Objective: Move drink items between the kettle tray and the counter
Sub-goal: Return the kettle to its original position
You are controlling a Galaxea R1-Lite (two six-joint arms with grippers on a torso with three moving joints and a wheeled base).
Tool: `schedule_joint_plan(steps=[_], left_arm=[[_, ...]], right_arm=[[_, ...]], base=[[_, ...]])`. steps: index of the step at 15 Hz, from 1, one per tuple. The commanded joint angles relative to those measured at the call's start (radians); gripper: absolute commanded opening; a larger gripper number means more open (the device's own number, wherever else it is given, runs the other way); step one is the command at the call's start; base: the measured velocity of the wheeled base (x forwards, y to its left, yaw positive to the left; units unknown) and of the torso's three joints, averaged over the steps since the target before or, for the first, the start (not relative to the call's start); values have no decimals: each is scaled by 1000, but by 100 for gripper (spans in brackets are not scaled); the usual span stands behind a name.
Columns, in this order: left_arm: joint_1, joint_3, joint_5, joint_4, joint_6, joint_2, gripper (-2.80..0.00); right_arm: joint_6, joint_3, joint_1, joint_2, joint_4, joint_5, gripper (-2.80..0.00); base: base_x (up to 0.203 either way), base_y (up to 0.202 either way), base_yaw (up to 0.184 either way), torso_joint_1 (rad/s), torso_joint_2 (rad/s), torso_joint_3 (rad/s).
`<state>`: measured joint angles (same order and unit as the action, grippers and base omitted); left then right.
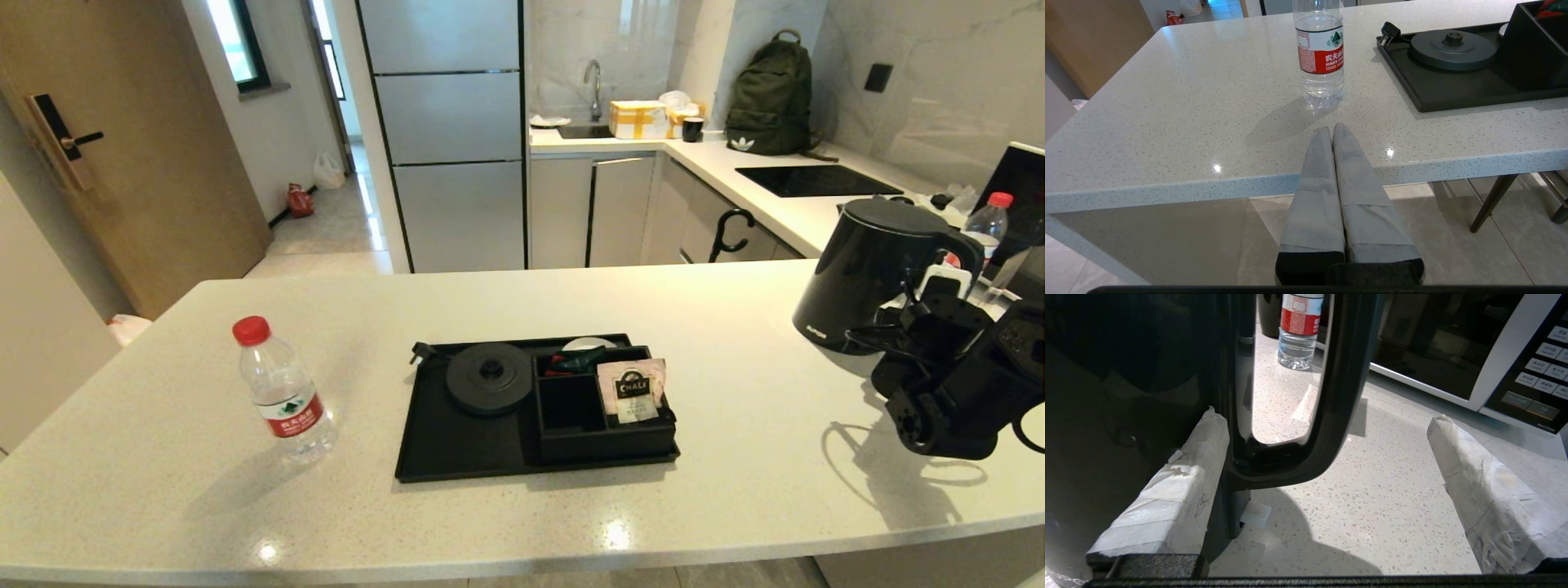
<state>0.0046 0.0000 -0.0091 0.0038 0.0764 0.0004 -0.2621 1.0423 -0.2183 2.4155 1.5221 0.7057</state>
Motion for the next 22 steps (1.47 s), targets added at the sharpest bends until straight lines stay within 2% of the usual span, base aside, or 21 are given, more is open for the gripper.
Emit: schedule_joint_plan(steps=[1,12,22], left_arm=[[2,0,0,1,0,1,-280],[0,0,0,1,0,0,-280],[0,0,0,1,0,0,-280]], right_arm=[[-2,-5,-1,2,8,4,0],[-15,89,-3,34,0,14,0],[-14,44,-2,10,8,11,0]], base=[[0,0,0,0,0,0],[0,0,0,0,0,0],[0,0,0,0,0,0]])
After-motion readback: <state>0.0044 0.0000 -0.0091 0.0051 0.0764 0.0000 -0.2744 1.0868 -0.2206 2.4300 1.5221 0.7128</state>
